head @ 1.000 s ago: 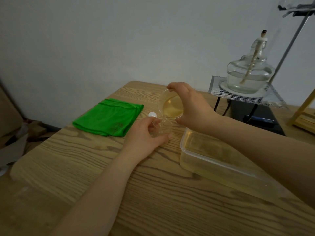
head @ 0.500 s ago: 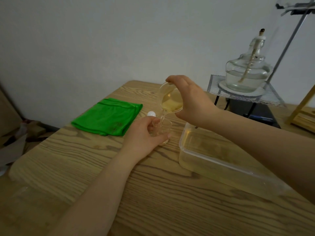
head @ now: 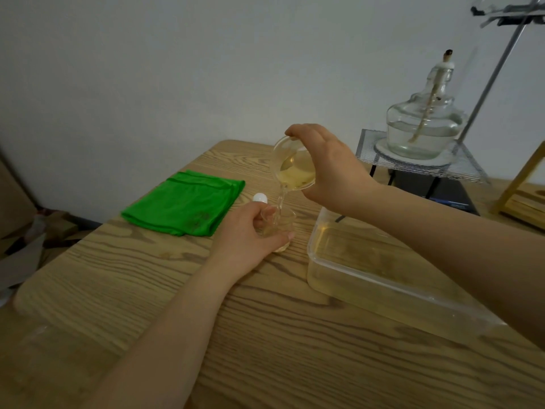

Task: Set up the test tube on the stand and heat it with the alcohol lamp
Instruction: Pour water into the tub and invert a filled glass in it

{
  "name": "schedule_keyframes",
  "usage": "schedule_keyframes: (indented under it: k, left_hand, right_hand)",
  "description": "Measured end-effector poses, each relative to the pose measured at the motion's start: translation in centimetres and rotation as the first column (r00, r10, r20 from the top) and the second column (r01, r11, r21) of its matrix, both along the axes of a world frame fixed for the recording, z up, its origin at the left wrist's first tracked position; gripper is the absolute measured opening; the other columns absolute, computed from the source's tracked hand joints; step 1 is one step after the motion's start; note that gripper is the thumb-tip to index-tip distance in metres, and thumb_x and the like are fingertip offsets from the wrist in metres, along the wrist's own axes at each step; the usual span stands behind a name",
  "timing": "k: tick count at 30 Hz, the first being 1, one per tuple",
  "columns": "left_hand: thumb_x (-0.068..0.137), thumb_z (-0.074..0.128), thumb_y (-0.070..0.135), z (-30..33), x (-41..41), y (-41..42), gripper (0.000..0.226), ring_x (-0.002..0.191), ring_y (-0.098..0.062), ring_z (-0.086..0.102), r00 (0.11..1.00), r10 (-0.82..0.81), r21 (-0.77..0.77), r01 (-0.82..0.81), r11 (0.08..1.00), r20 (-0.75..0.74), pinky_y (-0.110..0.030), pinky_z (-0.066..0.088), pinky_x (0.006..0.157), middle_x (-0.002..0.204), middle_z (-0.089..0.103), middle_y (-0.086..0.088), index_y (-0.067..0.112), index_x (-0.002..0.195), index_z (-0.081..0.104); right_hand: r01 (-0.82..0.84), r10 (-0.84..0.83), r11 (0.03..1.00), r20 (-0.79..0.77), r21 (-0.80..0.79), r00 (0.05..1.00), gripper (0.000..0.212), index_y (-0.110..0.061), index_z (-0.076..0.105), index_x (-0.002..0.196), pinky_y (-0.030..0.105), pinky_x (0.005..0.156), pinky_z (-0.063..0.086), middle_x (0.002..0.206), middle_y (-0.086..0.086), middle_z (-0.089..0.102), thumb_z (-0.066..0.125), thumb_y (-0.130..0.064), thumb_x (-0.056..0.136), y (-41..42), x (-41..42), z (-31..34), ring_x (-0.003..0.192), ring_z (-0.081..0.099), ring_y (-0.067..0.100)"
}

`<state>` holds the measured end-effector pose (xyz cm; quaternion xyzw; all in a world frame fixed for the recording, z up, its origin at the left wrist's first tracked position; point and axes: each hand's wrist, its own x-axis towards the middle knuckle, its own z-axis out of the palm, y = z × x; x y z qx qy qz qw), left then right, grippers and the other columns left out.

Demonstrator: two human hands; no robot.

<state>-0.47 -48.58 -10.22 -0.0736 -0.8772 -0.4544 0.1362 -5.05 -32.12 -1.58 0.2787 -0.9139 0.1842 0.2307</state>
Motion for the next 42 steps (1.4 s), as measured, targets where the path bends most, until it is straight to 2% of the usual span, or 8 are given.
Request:
schedule_keyframes:
  k: [8, 12, 16, 20, 27, 34, 37, 42]
  left_hand:
    - [0.064, 0.081, 0.042, -0.04, -0.04, 0.09, 0.038, 0.086, 0.007, 0.053, 1.0, 0.001, 0.004, -0.001, 1.0, -0.007, -0.019, 0.044, 0.074, 0.091, 0.058, 0.022, 0.036, 0.092, 0.056]
    - [0.063, 0.08, 0.045, -0.09, -0.1, 0.09, 0.04, 0.087, 0.003, 0.055, 1.0, 0.007, -0.004, -0.007, 1.0, -0.008, -0.028, 0.048, 0.08, 0.093, 0.058, 0.02, 0.035, 0.094, 0.057]
    - [0.064, 0.08, 0.044, -0.04, -0.06, 0.12, 0.039, 0.088, 0.0, 0.056, 1.0, 0.007, -0.014, -0.007, 1.0, -0.011, -0.031, 0.05, 0.082, 0.093, 0.059, 0.019, 0.033, 0.095, 0.059]
    - [0.063, 0.079, 0.047, -0.21, -0.17, 0.07, 0.041, 0.088, 0.0, 0.056, 1.0, 0.012, -0.016, -0.012, 1.0, -0.01, -0.032, 0.05, 0.081, 0.094, 0.059, 0.017, 0.031, 0.096, 0.061]
    - [0.062, 0.079, 0.049, -0.3, -0.22, 0.03, 0.043, 0.088, -0.003, 0.056, 1.0, 0.02, -0.021, -0.02, 1.0, -0.012, -0.035, 0.051, 0.081, 0.096, 0.061, 0.014, 0.033, 0.097, 0.06]
    - [0.063, 0.079, 0.048, -0.07, -0.05, 0.04, 0.042, 0.089, 0.001, 0.055, 1.0, 0.024, -0.012, -0.024, 1.0, -0.004, -0.031, 0.05, 0.082, 0.099, 0.061, 0.015, 0.037, 0.097, 0.057]
    - [0.063, 0.08, 0.046, 0.02, 0.01, 0.07, 0.041, 0.087, 0.003, 0.054, 1.0, 0.019, -0.006, -0.019, 1.0, -0.003, -0.029, 0.049, 0.082, 0.095, 0.059, 0.019, 0.039, 0.095, 0.055]
    - [0.063, 0.08, 0.047, 0.11, 0.04, 0.1, 0.044, 0.088, -0.001, 0.056, 1.0, 0.02, -0.007, -0.02, 1.0, -0.015, -0.028, 0.048, 0.081, 0.094, 0.059, 0.019, 0.039, 0.097, 0.053]
  right_hand:
    - [-0.007, 0.007, 1.0, -0.022, 0.0, 1.0, 0.08, -0.013, 0.039, 0.138, 0.029, 0.09, 0.043, 0.138, 0.007, 0.044, 0.07, 0.005, 0.067, -0.24, -0.24, -0.29, 0.123, 0.047, 0.026]
    - [-0.009, 0.009, 1.0, -0.027, 0.006, 1.0, 0.081, -0.013, 0.038, 0.139, 0.025, 0.089, 0.04, 0.139, 0.007, 0.043, 0.07, 0.005, 0.067, -0.31, -0.33, -0.2, 0.124, 0.046, 0.025]
    - [-0.014, 0.014, 1.0, -0.04, 0.005, 0.999, 0.08, -0.013, 0.039, 0.138, 0.029, 0.092, 0.042, 0.138, 0.008, 0.044, 0.069, 0.006, 0.066, -0.4, -0.41, -0.1, 0.124, 0.046, 0.026]
    - [-0.007, 0.007, 1.0, -0.033, 0.017, 0.999, 0.082, -0.013, 0.038, 0.139, 0.025, 0.091, 0.04, 0.139, 0.007, 0.043, 0.069, 0.007, 0.067, -0.42, -0.46, 0.04, 0.124, 0.046, 0.025]
    - [-0.015, 0.016, 1.0, -0.033, 0.015, 0.999, 0.082, -0.013, 0.038, 0.139, 0.031, 0.094, 0.044, 0.139, 0.008, 0.043, 0.068, 0.008, 0.066, -0.44, -0.33, 0.3, 0.124, 0.046, 0.026]
    - [-0.018, 0.019, 0.999, -0.031, 0.026, 0.999, 0.081, -0.013, 0.038, 0.139, 0.031, 0.094, 0.044, 0.139, 0.008, 0.044, 0.068, 0.007, 0.066, -0.49, -0.25, 0.28, 0.124, 0.046, 0.026]
    - [-0.016, 0.016, 0.999, -0.02, 0.032, 1.0, 0.081, -0.014, 0.038, 0.139, 0.027, 0.091, 0.041, 0.14, 0.007, 0.042, 0.068, 0.007, 0.067, -0.56, -0.11, 0.21, 0.126, 0.044, 0.025]
    - [0.002, -0.002, 0.999, 0.006, 0.051, 1.0, 0.081, -0.015, 0.037, 0.14, 0.027, 0.087, 0.041, 0.143, 0.006, 0.04, 0.062, 0.01, 0.068, -0.63, 0.53, 0.07, 0.127, 0.043, 0.025]
